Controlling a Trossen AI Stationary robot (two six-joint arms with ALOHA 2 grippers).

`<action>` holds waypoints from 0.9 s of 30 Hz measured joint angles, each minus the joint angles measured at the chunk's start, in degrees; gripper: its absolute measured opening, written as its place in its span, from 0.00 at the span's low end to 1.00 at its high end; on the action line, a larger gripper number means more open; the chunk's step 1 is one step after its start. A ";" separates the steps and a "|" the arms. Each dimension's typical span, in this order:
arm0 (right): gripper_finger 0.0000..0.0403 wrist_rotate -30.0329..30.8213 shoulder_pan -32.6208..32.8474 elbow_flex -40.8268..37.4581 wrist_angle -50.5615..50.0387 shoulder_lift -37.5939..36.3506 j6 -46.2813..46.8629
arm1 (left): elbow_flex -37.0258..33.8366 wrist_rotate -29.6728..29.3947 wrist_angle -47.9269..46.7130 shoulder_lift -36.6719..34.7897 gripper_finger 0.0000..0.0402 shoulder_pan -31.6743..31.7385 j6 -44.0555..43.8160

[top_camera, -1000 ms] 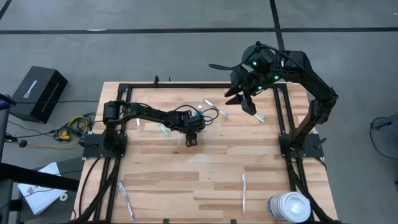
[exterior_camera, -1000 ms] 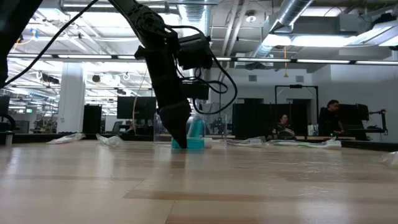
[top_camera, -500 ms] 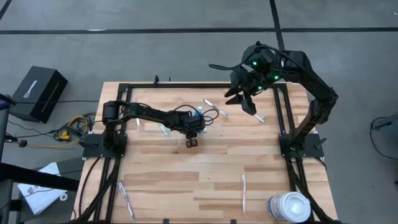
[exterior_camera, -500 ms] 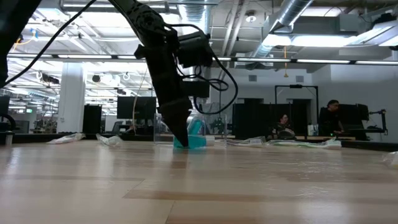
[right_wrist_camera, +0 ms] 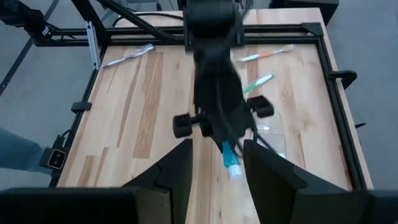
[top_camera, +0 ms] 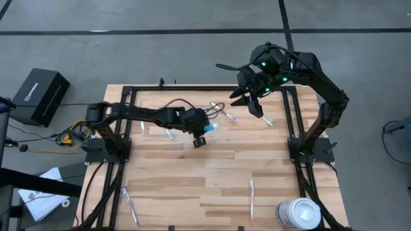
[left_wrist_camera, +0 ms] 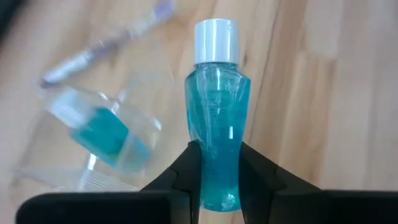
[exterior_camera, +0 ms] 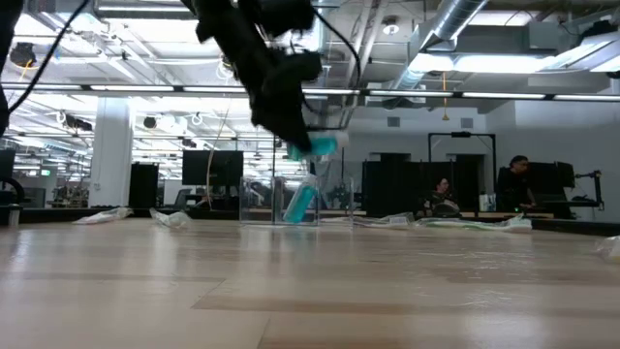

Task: Pick & Place toothbrushing station
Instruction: Put the blue mouthwash into the transparent organizer

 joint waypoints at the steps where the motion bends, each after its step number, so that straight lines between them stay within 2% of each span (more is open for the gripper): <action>1: 0.33 -0.01 0.00 0.00 0.11 0.00 -0.20 | 0.00 -0.31 -0.14 -1.39 0.16 0.00 -0.32; 9: 0.34 0.01 -0.22 0.00 3.85 0.01 -0.59 | 0.00 -1.92 1.44 -12.09 0.15 1.27 -5.85; 15: 0.34 0.22 -1.14 0.00 4.92 0.01 -0.08 | 0.04 -5.62 5.73 -19.21 0.15 2.64 -6.11; 21: 0.33 3.31 -1.75 0.00 7.50 0.02 2.88 | 0.07 -4.80 14.24 -22.98 0.15 2.61 -6.93; 25: 0.33 2.73 -1.70 0.00 9.44 0.02 4.25 | 0.04 -2.73 21.31 -22.88 0.15 0.89 -2.83; 27: 0.34 0.57 -1.70 0.00 11.97 0.02 5.05 | 0.04 -0.56 25.05 -22.70 0.15 0.50 -2.70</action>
